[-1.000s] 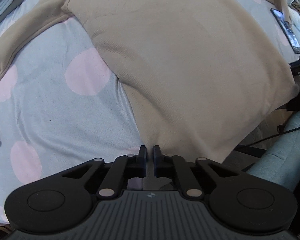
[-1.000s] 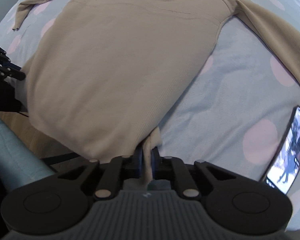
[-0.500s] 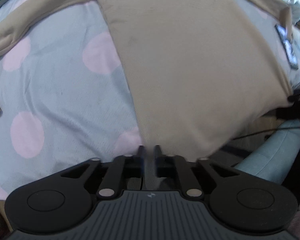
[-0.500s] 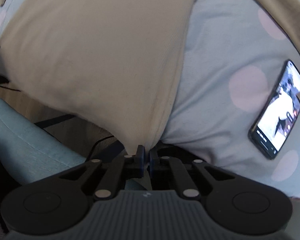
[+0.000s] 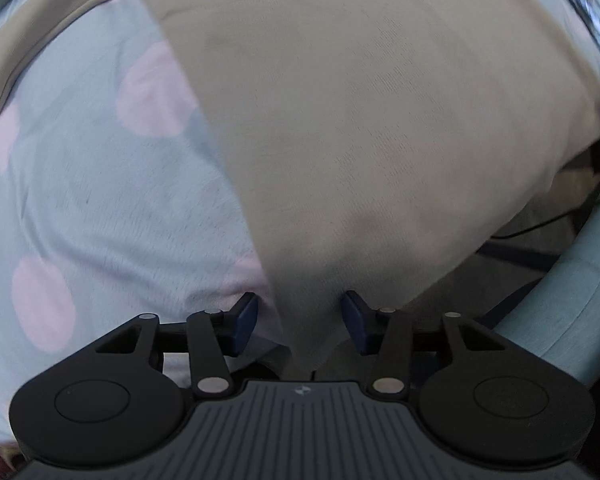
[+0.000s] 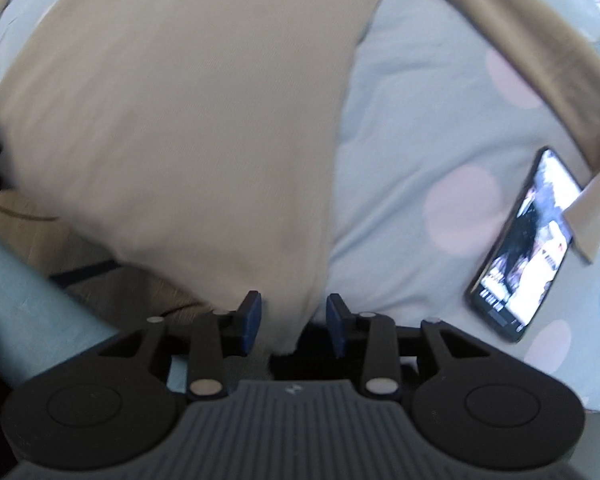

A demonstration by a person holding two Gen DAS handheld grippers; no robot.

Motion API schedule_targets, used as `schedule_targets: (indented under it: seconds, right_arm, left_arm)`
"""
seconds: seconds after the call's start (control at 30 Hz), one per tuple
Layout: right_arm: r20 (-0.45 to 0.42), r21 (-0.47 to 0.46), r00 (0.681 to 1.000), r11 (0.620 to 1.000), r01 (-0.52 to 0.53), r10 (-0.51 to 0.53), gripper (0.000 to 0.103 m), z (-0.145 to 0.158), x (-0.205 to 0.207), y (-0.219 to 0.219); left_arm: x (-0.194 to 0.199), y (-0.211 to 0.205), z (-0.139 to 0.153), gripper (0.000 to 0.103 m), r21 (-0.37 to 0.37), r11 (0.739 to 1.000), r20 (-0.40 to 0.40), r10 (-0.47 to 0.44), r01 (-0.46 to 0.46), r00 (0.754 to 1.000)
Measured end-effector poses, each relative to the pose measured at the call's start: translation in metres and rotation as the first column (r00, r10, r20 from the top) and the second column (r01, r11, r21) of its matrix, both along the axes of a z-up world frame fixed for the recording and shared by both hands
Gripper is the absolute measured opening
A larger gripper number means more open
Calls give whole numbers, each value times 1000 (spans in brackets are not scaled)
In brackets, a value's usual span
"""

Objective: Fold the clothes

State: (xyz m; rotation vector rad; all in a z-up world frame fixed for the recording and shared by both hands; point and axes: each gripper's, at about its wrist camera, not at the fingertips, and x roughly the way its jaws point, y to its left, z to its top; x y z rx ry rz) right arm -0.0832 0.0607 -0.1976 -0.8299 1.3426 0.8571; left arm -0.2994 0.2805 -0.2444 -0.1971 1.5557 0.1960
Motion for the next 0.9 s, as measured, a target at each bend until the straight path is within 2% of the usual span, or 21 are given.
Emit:
schedule_targets:
  seconds: [0.13, 0.17, 0.2, 0.23, 0.4, 0.57, 0.63, 0.73, 0.9]
  right_arm:
    - [-43, 11, 998, 999, 41, -40, 38, -15, 11, 7]
    - [-52, 8, 998, 999, 42, -41, 30, -20, 11, 8]
    - [-60, 8, 998, 999, 33, -33, 24, -20, 9, 9]
    - [-68, 11, 998, 1000, 15, -15, 6, -15, 6, 11]
    - [-91, 55, 994, 997, -54, 58, 6, 36, 0, 12]
    - [-110, 35, 991, 997, -72, 76, 6, 79, 14, 17]
    - [-130, 8, 988, 996, -84, 84, 6, 81, 12, 18]
    - [-155, -20, 983, 995, -103, 98, 6, 66, -1, 12]
    - [-168, -50, 980, 992, -116, 106, 6, 31, -9, 9]
  left_arm:
    - [2, -5, 5, 8, 4, 1000, 20, -21, 21, 1000]
    - [2, -4, 8, 5, -3, 1000, 30, -12, 12, 999]
    - [1, -4, 12, 4, -10, 1000, 41, -3, 4, 999]
    - [0, -2, 17, 3, -26, 1000, 51, 15, -13, 999]
    - [-7, 28, 68, 2, -180, 975, 142, 155, -129, 978]
    - [-24, 42, 100, 2, -257, 948, 133, 225, -186, 965]
    - [-28, 47, 99, 2, -263, 948, 115, 214, -178, 970]
    - [-32, 35, 91, 2, -186, 973, 69, 149, -134, 986]
    - [-28, 30, 53, 2, -178, 975, 13, 139, -135, 990]
